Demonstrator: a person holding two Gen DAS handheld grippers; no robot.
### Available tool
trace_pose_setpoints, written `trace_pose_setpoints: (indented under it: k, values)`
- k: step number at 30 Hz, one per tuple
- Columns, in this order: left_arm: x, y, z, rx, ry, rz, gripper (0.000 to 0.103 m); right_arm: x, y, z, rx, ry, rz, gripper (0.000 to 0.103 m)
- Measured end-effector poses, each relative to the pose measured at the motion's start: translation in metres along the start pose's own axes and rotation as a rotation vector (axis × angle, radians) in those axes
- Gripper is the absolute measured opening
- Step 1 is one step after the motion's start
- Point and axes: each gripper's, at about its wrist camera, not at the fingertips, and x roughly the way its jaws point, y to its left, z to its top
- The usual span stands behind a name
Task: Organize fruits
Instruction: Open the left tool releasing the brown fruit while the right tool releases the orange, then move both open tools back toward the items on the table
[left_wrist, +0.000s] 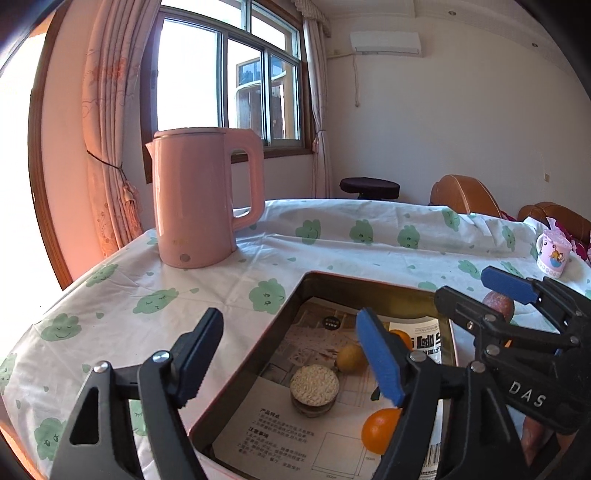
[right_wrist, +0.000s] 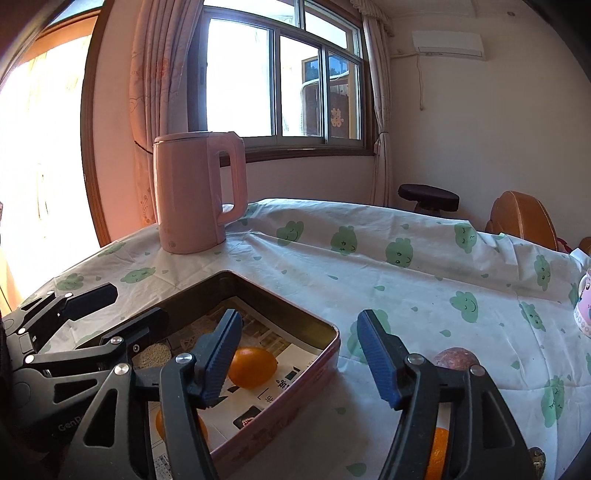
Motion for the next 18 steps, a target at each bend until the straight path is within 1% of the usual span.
trace_pose_setpoints:
  k: [1,3,7,13,15,18]
  values:
    - [-0.004,0.0,-0.001,-0.007,-0.015,-0.001,0.077,-0.003,0.001,-0.001,-0.012,-0.001,-0.005,0.067]
    - [-0.012,-0.001,-0.002,-0.029,-0.028,-0.029,0.077,-0.014,-0.002,-0.003,-0.025,-0.015,-0.01,0.067]
    - [-0.026,-0.013,-0.007,-0.024,-0.048,-0.069,0.077,-0.045,-0.016,-0.009,-0.022,-0.033,-0.014,0.067]
    - [-0.039,-0.039,-0.013,-0.009,-0.043,-0.151,0.078,-0.102,-0.051,-0.038,-0.04,-0.042,-0.115,0.067]
    - [-0.042,-0.051,-0.015,0.008,-0.038,-0.177,0.078,-0.114,-0.066,-0.052,-0.031,-0.025,-0.158,0.066]
    - [-0.042,-0.069,-0.018,0.038,-0.022,-0.205,0.078,-0.125,-0.087,-0.07,0.001,0.017,-0.186,0.066]
